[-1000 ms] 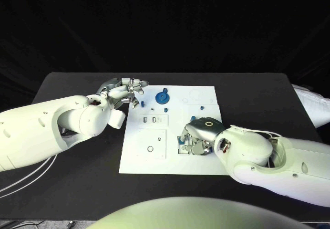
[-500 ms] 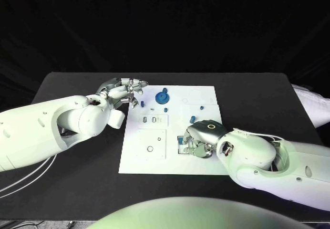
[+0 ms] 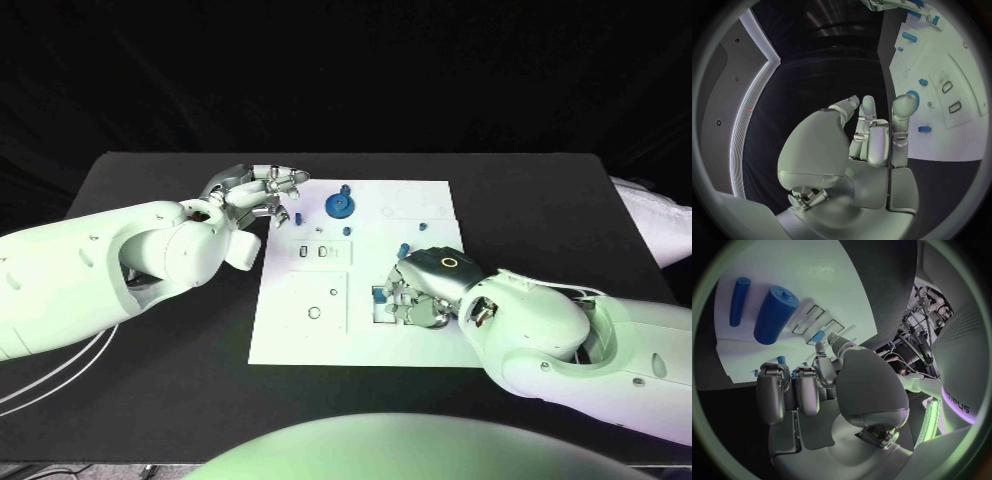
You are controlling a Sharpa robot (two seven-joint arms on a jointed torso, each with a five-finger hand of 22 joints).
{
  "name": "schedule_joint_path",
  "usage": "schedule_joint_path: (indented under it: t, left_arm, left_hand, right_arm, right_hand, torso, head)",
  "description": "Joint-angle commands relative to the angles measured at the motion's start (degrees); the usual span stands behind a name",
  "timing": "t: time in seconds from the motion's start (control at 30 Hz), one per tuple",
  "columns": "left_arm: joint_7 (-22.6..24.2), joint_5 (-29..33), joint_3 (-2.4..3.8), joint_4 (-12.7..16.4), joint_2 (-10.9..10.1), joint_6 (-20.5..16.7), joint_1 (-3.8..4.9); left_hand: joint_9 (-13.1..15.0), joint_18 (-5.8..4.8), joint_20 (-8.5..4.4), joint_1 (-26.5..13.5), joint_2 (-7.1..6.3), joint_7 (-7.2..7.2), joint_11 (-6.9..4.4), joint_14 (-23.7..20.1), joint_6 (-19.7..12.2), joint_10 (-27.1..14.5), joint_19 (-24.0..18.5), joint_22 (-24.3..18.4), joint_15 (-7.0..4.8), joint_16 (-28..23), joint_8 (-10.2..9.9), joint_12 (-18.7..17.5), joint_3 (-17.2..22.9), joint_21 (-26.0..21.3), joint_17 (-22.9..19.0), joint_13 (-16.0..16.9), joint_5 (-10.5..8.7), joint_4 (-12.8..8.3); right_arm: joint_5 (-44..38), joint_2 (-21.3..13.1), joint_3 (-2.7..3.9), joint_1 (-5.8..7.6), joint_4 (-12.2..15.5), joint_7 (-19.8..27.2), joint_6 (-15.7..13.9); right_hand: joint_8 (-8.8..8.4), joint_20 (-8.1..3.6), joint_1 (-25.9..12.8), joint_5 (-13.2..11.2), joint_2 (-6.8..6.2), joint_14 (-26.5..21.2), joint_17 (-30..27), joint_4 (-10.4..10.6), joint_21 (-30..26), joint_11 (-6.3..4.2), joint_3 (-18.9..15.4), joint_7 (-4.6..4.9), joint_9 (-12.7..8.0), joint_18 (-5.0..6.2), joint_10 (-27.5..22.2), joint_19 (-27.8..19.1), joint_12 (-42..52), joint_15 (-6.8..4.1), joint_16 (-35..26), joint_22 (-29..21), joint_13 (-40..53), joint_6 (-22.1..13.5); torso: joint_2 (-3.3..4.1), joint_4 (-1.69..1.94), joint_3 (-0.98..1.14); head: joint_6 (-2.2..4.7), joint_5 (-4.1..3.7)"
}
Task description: Assemble the parts on the task board
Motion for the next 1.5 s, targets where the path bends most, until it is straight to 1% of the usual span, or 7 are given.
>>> schedule_joint_path:
  t: [0.03, 0.23, 0.37, 0.67, 0.9, 1.2, 1.5]
  left_arm:
    - [0.18, -0.29, 0.04, 0.04, 0.12, 1.07, -0.06]
    - [0.02, -0.35, 0.03, 0.05, 0.12, 1.10, -0.07]
    - [-0.13, -0.44, 0.03, 0.07, 0.12, 1.13, -0.07]
    - [-0.49, -0.74, 0.03, 0.09, 0.09, 1.19, -0.07]
    - [-0.74, -0.93, 0.03, 0.01, 0.03, 1.18, -0.07]
    - [-0.88, -1.09, 0.03, -0.09, 0.04, 1.22, -0.07]
    - [-1.18, -1.34, 0.03, -0.11, 0.05, 1.32, -0.07]
  left_hand:
    - [-0.05, 0.61, 0.09, 0.42, -0.02, 0.34, 0.12, 0.05, -0.11, -0.37, -0.20, -0.03, 0.30, -0.34, -0.27, -0.08, -0.27, -0.26, 1.50, -0.05, -0.03, -0.09]
    - [-0.05, 0.61, 0.09, 0.42, -0.02, 0.34, 0.12, 0.05, -0.11, -0.37, -0.20, -0.03, 0.30, -0.34, -0.27, -0.08, -0.27, -0.26, 1.50, -0.05, -0.03, -0.09]
    - [-0.12, 0.62, 0.09, 0.50, 0.02, 0.34, 0.12, 0.05, -0.07, -0.38, -0.19, -0.06, 0.30, -0.35, -0.27, -0.05, -0.33, -0.30, 1.48, -0.11, -0.04, -0.14]
    - [-0.14, 0.61, 0.09, 0.48, 0.02, 0.35, 0.13, 0.03, -0.06, -0.38, -0.18, -0.05, 0.30, -0.37, -0.27, -0.04, -0.36, -0.30, 1.45, -0.13, -0.05, -0.14]
    - [-0.14, 0.61, 0.09, 0.48, 0.02, 0.35, 0.13, 0.03, -0.06, -0.38, -0.18, -0.05, 0.30, -0.37, -0.27, -0.04, -0.36, -0.30, 1.45, -0.13, -0.05, -0.14]
    - [-0.17, 0.61, 0.09, 0.49, 0.04, 0.35, 0.13, 0.03, -0.05, -0.38, -0.17, -0.05, 0.31, -0.37, -0.27, -0.02, -0.40, -0.30, 1.44, -0.16, -0.06, -0.14]
    - [-0.21, 0.61, 0.09, 0.49, 0.06, 0.36, 0.14, 0.02, -0.04, -0.38, -0.16, -0.04, 0.31, -0.38, -0.27, 0.00, -0.44, -0.30, 1.42, -0.19, -0.07, -0.14]
  right_arm:
    - [-1.93, -0.06, 0.03, 0.04, -0.04, -1.43, 0.37]
    - [-2.10, 0.35, 0.04, 0.17, -1.02, -1.71, 4.07]
    - [-2.05, 0.93, 0.05, 0.21, -1.54, -1.86, 5.22]
    - [-2.77, 2.08, 0.05, 0.23, -2.40, -2.49, 4.46]
    - [-1.85, 2.49, 0.04, 0.23, -2.32, -2.28, 3.86]
    - [-1.45, 2.60, 0.04, 0.23, -2.08, -2.10, 3.10]
    - [-1.75, 2.96, 0.04, 0.23, -2.69, -2.13, 3.88]
  right_hand:
    - [-0.26, -0.07, 0.19, 0.20, -0.29, 4.73, 8.98, 0.06, 0.35, -0.10, 0.30, -0.11, 0.02, -0.41, 0.03, 0.42, -0.22, -0.42, 0.25, 2.38, -0.10, 0.29]
    - [-0.40, -0.03, -0.70, -0.37, -0.65, 4.73, 9.00, 0.82, 0.39, 0.00, 0.24, -0.03, -0.02, -0.44, 0.05, 0.47, -0.30, -0.34, 0.24, 2.49, -0.14, 0.20]
    - [-0.44, 0.00, -1.51, -0.68, -0.64, 4.72, 8.97, 1.64, 0.37, 0.03, 0.20, -0.02, -0.03, -0.43, 0.08, 0.46, -0.34, -0.31, 0.21, 2.48, -0.16, 0.18]
    - [-0.74, 0.09, -2.51, -0.76, -0.81, 4.68, 8.79, 2.82, 0.34, 0.23, 0.15, 0.23, -0.16, -0.42, -0.07, 0.44, -0.71, -0.18, 0.09, 2.45, -0.40, -0.94]
    - [-0.77, 0.14, -2.49, -0.83, -1.03, 4.69, 8.84, 2.90, 0.35, 0.31, 0.16, 0.33, -0.18, -0.43, -0.06, 0.46, -0.69, -0.11, 0.11, 2.49, -0.37, -1.45]
    - [-0.75, 0.17, -2.26, -0.80, -1.14, 4.70, 8.89, 2.81, 0.37, 0.33, 0.25, 0.36, -0.17, -0.44, -0.04, 0.47, -0.65, -0.08, 0.13, 2.53, -0.34, -1.68]
    - [-0.78, 0.23, -1.98, -0.79, -1.30, 4.70, 8.86, 2.72, 0.35, 0.38, 0.38, 0.41, -0.19, -0.44, -0.08, 0.46, -0.73, -0.03, 0.10, 2.51, -0.38, -2.26]
  torso:
    - [0.02, 0.04, 0.00]
    - [0.07, 0.06, -0.02]
    - [0.07, 0.07, -0.04]
    - [0.05, 0.11, 0.00]
    - [0.09, 0.00, 0.03]
    - [0.05, 0.03, 0.04]
    - [0.06, 0.06, 0.00]
  head:
    - [0.00, -0.08]
    - [0.02, -0.16]
    - [0.00, -0.19]
    - [-0.03, -0.19]
    - [-0.08, -0.08]
    - [-0.08, -0.11]
    - [-0.08, -0.15]
